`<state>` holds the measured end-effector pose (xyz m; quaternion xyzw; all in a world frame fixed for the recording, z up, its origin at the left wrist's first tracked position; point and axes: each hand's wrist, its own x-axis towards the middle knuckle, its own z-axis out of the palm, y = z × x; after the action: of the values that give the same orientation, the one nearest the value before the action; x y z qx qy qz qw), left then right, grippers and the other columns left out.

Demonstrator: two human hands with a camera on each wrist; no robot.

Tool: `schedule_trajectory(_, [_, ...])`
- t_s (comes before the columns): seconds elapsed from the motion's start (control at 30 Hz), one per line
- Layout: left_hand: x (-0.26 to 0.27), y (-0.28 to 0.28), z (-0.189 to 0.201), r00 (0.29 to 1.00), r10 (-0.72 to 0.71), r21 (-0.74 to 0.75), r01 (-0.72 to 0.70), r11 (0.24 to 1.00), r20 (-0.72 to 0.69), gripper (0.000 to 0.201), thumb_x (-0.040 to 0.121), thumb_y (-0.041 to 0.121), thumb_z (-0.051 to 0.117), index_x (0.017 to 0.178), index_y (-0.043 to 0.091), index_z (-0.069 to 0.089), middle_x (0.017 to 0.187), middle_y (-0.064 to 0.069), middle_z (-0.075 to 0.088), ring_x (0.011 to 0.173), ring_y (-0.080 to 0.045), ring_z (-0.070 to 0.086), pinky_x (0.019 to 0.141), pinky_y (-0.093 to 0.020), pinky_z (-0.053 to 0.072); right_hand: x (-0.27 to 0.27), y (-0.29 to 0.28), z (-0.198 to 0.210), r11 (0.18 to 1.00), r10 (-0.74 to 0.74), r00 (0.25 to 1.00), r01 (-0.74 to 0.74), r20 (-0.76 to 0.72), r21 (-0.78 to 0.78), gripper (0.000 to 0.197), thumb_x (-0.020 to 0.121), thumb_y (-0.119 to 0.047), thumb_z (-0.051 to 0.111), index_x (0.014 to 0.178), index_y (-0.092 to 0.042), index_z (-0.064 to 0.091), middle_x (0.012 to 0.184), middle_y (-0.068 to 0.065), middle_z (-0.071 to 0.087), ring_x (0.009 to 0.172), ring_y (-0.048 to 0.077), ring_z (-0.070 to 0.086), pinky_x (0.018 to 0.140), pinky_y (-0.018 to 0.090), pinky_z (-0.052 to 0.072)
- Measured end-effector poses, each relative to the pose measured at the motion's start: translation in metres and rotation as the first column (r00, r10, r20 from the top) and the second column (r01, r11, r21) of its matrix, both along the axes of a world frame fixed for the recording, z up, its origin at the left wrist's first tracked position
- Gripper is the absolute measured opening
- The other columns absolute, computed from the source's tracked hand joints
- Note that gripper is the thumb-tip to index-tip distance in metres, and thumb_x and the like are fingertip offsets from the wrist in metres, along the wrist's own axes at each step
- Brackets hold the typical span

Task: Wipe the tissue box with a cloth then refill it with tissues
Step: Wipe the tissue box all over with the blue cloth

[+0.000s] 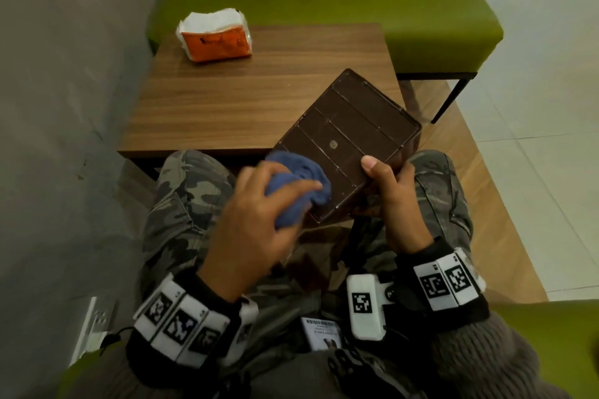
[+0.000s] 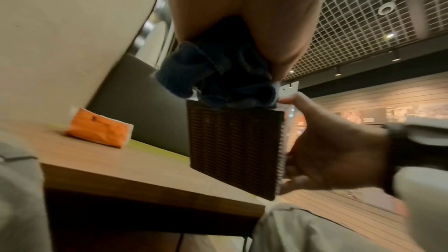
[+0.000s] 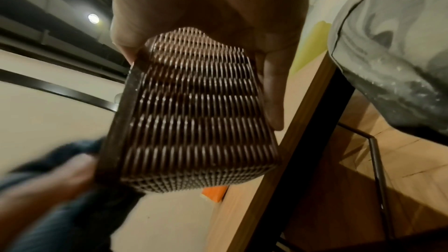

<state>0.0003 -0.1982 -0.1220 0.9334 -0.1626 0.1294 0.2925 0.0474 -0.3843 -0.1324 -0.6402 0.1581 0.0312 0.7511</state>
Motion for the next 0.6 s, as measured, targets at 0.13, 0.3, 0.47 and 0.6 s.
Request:
schedule_trajectory(0.13, [0.011, 0.005, 0.004, 0.991, 0.137, -0.046, -0.137, 0.989, 0.002, 0.030, 0.089, 0.033, 0.053, 0.115, 0.023, 0.064, 0.110, -0.001, 0.049, 0.101, -0.019, 0.044, 0.081, -0.029, 0.042, 0.001, 0.002, 0.004, 1.000, -0.001, 1.000, 0.001, 0.015, -0.011, 0.096, 0.054, -0.054, 0.070, 0.136, -0.017, 0.037, 0.118, -0.005, 0.059, 0.110, 0.018, 0.063, 0.092, 0.059, 0.051])
schedule_trajectory(0.3, [-0.009, -0.001, 0.003, 1.000, -0.004, 0.039, 0.004, 0.999, 0.002, 0.029, 0.088, 0.033, 0.054, 0.115, 0.026, 0.063, 0.112, -0.001, 0.050, 0.100, -0.017, 0.045, 0.078, -0.025, 0.041, -0.001, 0.000, -0.001, 0.999, 0.023, 0.999, -0.022, -0.031, 0.025, 0.092, 0.052, -0.053, 0.071, 0.131, -0.018, 0.041, 0.114, -0.004, 0.061, 0.105, 0.018, 0.066, 0.090, 0.058, 0.053])
schedule_trajectory(0.47, [0.014, 0.017, 0.003, 0.981, 0.195, -0.032, -0.196, 0.980, -0.019, 0.031, 0.088, 0.037, 0.051, 0.113, 0.024, 0.065, 0.109, 0.000, 0.049, 0.101, -0.018, 0.043, 0.078, -0.030, 0.043, 0.000, 0.006, -0.003, 0.999, 0.023, 0.999, -0.022, -0.026, 0.023, 0.091, 0.054, -0.053, 0.073, 0.132, -0.021, 0.039, 0.122, -0.001, 0.062, 0.111, 0.022, 0.065, 0.093, 0.059, 0.051])
schedule_trajectory(0.6, [-0.009, -0.006, 0.000, 1.000, -0.006, 0.012, 0.006, 1.000, -0.015, 0.032, 0.086, 0.030, 0.057, 0.118, 0.027, 0.062, 0.116, -0.002, 0.046, 0.103, -0.018, 0.042, 0.083, -0.022, 0.037, 0.005, 0.007, -0.002, 0.998, -0.049, 0.997, 0.051, -0.061, 0.039, 0.095, 0.050, -0.055, 0.073, 0.129, -0.013, 0.042, 0.114, 0.004, 0.063, 0.107, 0.028, 0.065, 0.092, 0.060, 0.051])
